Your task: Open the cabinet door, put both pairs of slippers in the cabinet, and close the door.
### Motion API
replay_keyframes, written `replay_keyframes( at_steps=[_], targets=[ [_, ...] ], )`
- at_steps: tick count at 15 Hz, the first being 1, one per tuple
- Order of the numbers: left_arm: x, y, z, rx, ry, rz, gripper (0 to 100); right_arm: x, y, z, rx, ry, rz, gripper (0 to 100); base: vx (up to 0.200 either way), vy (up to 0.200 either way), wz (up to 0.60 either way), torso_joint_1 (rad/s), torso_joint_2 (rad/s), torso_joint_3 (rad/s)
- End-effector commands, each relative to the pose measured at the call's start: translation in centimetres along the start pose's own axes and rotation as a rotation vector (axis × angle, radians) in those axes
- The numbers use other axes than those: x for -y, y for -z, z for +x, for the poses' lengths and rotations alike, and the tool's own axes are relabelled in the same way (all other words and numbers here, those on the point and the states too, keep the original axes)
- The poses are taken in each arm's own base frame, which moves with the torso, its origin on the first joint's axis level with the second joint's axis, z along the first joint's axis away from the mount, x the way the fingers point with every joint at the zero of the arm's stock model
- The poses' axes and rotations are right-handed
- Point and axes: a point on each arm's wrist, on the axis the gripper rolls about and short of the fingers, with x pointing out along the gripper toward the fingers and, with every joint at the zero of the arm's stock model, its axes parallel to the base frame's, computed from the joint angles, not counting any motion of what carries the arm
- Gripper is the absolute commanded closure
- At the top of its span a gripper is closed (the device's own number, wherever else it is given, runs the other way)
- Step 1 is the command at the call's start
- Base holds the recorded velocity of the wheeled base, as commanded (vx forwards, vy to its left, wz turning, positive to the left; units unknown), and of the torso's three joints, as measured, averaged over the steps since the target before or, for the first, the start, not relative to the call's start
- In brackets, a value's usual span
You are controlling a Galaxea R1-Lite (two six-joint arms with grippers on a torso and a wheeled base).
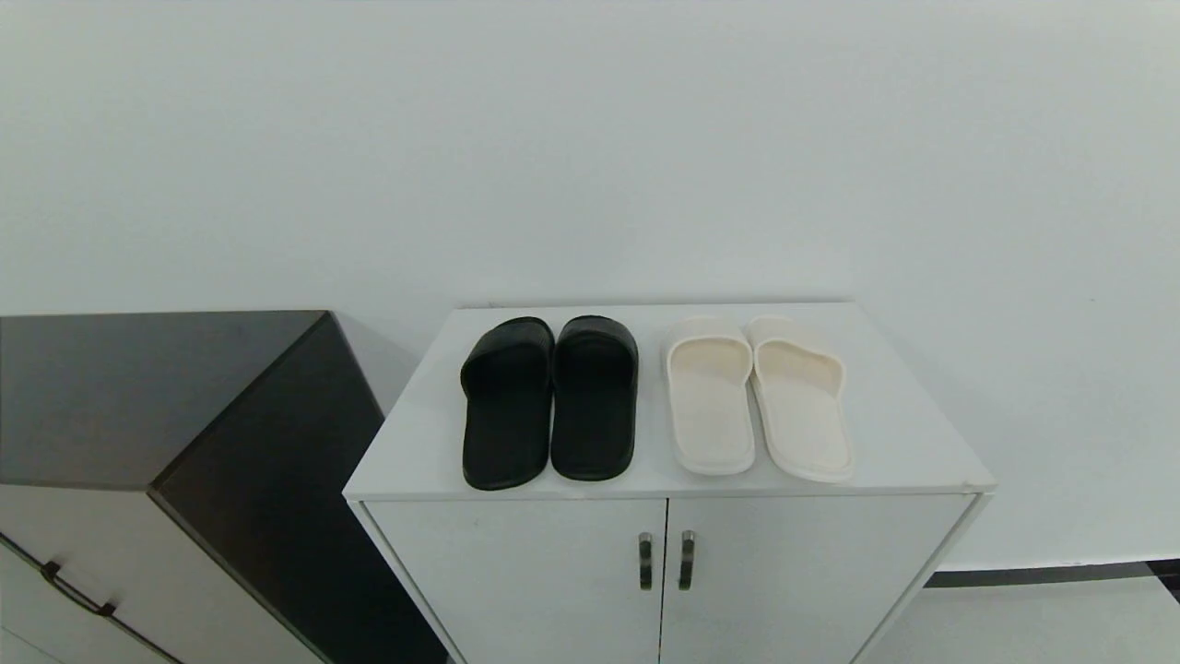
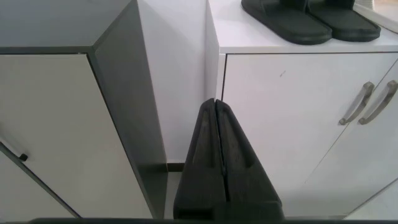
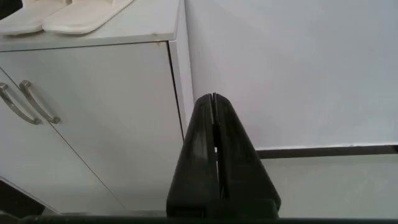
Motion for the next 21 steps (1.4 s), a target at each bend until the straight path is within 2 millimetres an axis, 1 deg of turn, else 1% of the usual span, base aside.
replay_keyframes(
  at_steps=[1, 2, 7, 8, 9, 10, 11, 12, 13, 14, 15, 16, 17, 18, 19, 20, 21],
  targets=[
    [0.0, 0.0, 0.0, -0.001, 0.001, 0.005, 100, 0.0, 0.0, 0.0, -0.002, -0.001, 0.000, 100, 0.000, 0.000, 0.00, 0.000, 0.00, 0.000],
    [0.0, 0.0, 0.0, -0.001, 0.001, 0.005, 100, 0.0, 0.0, 0.0, -0.002, -0.001, 0.000, 0, 0.000, 0.000, 0.00, 0.000, 0.00, 0.000],
    [0.0, 0.0, 0.0, -0.001, -0.001, 0.001, 100, 0.0, -0.1, 0.0, 0.002, -0.001, -0.017, 0, 0.000, 0.000, 0.00, 0.000, 0.00, 0.000],
    [0.0, 0.0, 0.0, -0.001, -0.001, 0.004, 100, 0.0, -3.4, -0.9, 0.136, -0.001, 0.012, 0, 0.000, 0.000, 0.00, 0.000, 0.00, 0.000],
    [0.0, 0.0, 0.0, -0.001, -0.001, 0.004, 100, 0.0, -7.9, -2.0, 0.190, -0.042, 0.147, 0, 0.000, 0.000, 0.00, 0.000, 0.00, 0.000],
    [0.0, 0.0, 0.0, -0.001, -0.001, 0.005, 100, -0.2, -9.9, -1.5, 0.066, -0.115, 0.156, 0, 0.000, 0.000, 0.00, 0.000, 0.00, 0.000],
    [0.0, 0.0, 0.0, -0.001, -0.001, 0.004, 100, -0.5, -10.0, 0.2, -0.093, -0.219, 0.118, 0, 0.000, 0.000, 0.00, 0.000, 0.00, 0.000],
    [0.0, 0.0, 0.0, -0.001, -0.001, 0.004, 100, -0.6, -10.1, 1.0, -0.130, -0.257, 0.105, 0, 0.000, 0.000, 0.00, 0.000, 0.00, 0.000],
    [0.0, 0.0, 0.0, -0.001, -0.003, 0.002, 100, -1.0, -10.0, 3.0, -0.236, -0.434, 0.090, 0, 0.000, 0.000, 0.00, 0.000, 0.00, 0.000],
    [0.0, 0.0, 0.0, -0.001, -0.003, 0.001, 100, -1.3, -10.3, 4.7, -0.284, -0.491, 0.082, 0, 0.000, 0.000, 0.00, 0.000, 0.00, 0.000],
    [0.0, 0.0, 0.0, -0.001, -0.003, 0.004, 100, -1.5, -10.6, 6.7, -0.312, -0.508, 0.067, 0, 0.000, 0.000, 0.00, 0.000, 0.00, 0.000],
    [0.0, 0.0, 0.0, -0.001, -0.001, 0.005, 100, -2.0, -11.3, 8.8, -0.328, -0.561, 0.086, 0, 0.000, 0.000, 0.00, 0.000, 0.00, 0.000],
    [0.0, 0.0, 0.0, -0.001, 0.001, 0.013, 100, -3.0, -11.6, 10.6, -0.379, -0.617, 0.150, 0, 0.000, 0.000, 0.00, 0.000, 0.00, 0.000],
    [0.0, 0.0, 0.0, -0.001, 0.001, 0.022, 100, -3.7, -12.2, 11.7, -0.396, -0.630, 0.193, 0, 0.000, 0.000, 0.00, 0.000, 0.00, 0.000],
    [0.0, 0.0, 0.0, -0.001, 0.002, 0.035, 100, -5.0, -12.9, 13.2, -0.412, -0.615, 0.229, 0, 0.000, 0.000, 0.00, 0.000, 0.00, 0.000],
    [0.0, 0.0, 0.0, -0.001, 0.010, 0.036, 100, -7.1, -13.6, 14.5, -0.413, -0.598, 0.226, 0, 0.000, 0.000, 0.00, 0.000, 0.00, 0.000],
    [0.0, 0.0, 0.0, -0.001, 0.010, 0.036, 100, -8.6, -14.3, 15.2, -0.404, -0.578, 0.234, 0, 0.000, 0.000, 0.00, 0.000, 0.00, 0.000]
  ],
)
